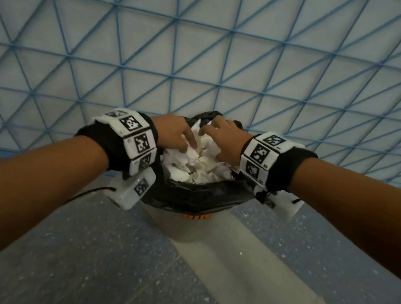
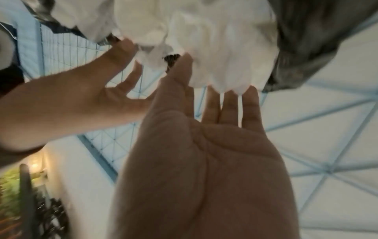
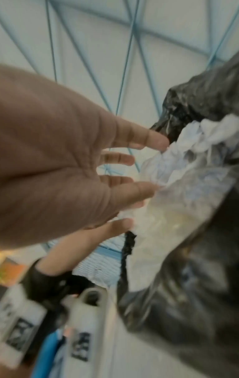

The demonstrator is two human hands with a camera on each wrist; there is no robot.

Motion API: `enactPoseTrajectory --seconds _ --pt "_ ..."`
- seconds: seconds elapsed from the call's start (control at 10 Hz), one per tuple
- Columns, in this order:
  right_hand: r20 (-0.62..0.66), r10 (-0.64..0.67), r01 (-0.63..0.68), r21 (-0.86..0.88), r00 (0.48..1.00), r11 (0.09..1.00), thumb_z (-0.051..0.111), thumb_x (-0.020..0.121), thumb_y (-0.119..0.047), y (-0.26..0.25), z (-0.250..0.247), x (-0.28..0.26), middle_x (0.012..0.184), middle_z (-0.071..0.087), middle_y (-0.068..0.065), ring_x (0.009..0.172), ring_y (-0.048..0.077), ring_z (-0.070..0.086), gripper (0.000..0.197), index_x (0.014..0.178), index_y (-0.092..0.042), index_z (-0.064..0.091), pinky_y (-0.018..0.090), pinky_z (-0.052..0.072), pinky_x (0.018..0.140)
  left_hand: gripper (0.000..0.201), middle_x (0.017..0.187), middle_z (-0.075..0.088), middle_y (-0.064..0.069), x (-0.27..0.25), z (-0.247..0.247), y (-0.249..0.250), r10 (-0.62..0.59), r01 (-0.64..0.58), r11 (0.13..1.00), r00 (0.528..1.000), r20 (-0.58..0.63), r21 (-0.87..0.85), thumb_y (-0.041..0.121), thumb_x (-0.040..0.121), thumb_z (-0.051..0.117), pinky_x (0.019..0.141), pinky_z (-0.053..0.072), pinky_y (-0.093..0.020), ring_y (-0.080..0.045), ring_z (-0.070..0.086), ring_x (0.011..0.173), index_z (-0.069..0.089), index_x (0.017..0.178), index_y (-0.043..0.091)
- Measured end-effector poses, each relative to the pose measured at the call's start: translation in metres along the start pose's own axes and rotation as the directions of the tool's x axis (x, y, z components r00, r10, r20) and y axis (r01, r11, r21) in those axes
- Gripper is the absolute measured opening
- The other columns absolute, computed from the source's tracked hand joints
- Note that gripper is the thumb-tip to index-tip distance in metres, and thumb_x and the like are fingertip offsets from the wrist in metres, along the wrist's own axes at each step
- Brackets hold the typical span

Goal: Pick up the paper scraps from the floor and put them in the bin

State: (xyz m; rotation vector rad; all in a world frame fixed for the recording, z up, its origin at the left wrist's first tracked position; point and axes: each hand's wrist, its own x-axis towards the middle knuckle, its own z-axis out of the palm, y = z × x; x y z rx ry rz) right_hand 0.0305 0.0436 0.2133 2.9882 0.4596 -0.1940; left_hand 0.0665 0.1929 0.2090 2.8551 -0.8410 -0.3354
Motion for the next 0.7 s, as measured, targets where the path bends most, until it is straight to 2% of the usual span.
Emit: enactPoseTrajectory --seconds 0.1,0.2,0.3,0.4,0.5,0.6,0.7 --pt "0.123 0.016 -0.015 -0.007 0.992 1.000 0.065 0.083 -0.018 0.003 0.004 0.008 0.153 0.018 0.016 0.139 0.036 0.025 0.082 0.148 -0.025 0.014 0.043 0.025 0.113 0.033 0.131 0.042 -0.013 0.000 -0.005 -0.004 -0.048 0.066 0.993 0.984 -0.171 0.098 0.012 0.084 0.059 0.105 0.038 -0.043 -0.033 0.043 0.120 0.065 0.114 0.023" --pt "0.252 0.026 -0.025 -0.007 0.967 1.000 0.059 0.087 -0.019 0.002 0.014 0.007 0.149 0.035 0.012 0.136 0.029 0.036 0.066 0.145 -0.023 0.027 0.034 0.030 0.111 0.033 0.135 0.043 -0.018 0.009 0.011 0.003 -0.098 0.113 0.979 0.991 -0.096 0.171 0.007 0.090 0.051 0.106 0.038 -0.040 -0.035 0.047 0.122 0.060 0.121 0.015" --pt "0.344 0.047 -0.061 0.032 0.938 0.998 0.052 0.092 -0.014 -0.002 0.021 0.001 0.143 0.045 0.013 0.131 0.028 0.045 0.049 0.139 -0.014 0.040 0.031 0.038 0.103 0.034 0.135 0.051 -0.019 0.016 0.034 0.017 -0.103 0.090 0.975 0.993 0.054 0.203 0.005 0.093 0.042 0.108 0.032 -0.036 -0.031 0.047 0.126 0.053 0.125 -0.001" --pt "0.294 0.029 -0.061 0.099 0.955 0.993 0.051 0.092 -0.012 0.003 0.008 -0.002 0.151 0.033 0.011 0.138 0.024 0.034 0.057 0.145 -0.011 0.030 0.023 0.029 0.106 0.036 0.134 0.052 -0.020 0.015 0.028 0.015 -0.062 0.067 0.990 0.997 -0.042 0.128 0.001 0.092 0.040 0.105 0.034 -0.036 -0.034 0.047 0.125 0.053 0.125 -0.002" --pt "0.147 0.044 -0.081 0.254 0.988 0.964 0.054 0.086 -0.007 0.009 -0.007 -0.008 0.149 0.032 0.013 0.136 0.025 0.033 0.055 0.139 -0.012 0.038 0.032 0.031 0.111 0.047 0.133 0.056 -0.012 0.000 0.011 0.000 -0.076 0.058 0.995 0.962 -0.263 -0.075 -0.004 0.085 0.044 0.107 0.038 -0.036 -0.030 0.051 0.123 0.057 0.125 0.017" --pt "0.031 0.027 -0.036 0.351 0.999 0.936 0.053 0.084 -0.005 0.011 -0.014 -0.021 0.143 0.037 0.013 0.133 0.026 0.035 0.054 0.136 -0.013 0.041 0.036 0.033 0.111 0.058 0.135 0.052 -0.010 -0.021 0.002 -0.001 0.007 -0.064 0.989 0.920 -0.391 -0.133 -0.008 0.078 0.045 0.106 0.037 -0.036 -0.027 0.049 0.124 0.053 0.129 0.020" --pt "-0.129 0.117 -0.050 0.436 0.985 0.899 0.049 0.084 -0.003 0.010 -0.009 -0.049 0.140 0.039 0.012 0.128 0.027 0.041 0.050 0.133 -0.012 0.042 0.033 0.035 0.105 0.059 0.142 0.041 -0.005 -0.048 0.012 -0.001 0.058 -0.142 0.977 0.899 -0.435 -0.161 -0.004 0.081 0.046 0.108 0.035 -0.031 -0.021 0.043 0.129 0.046 0.135 0.022"
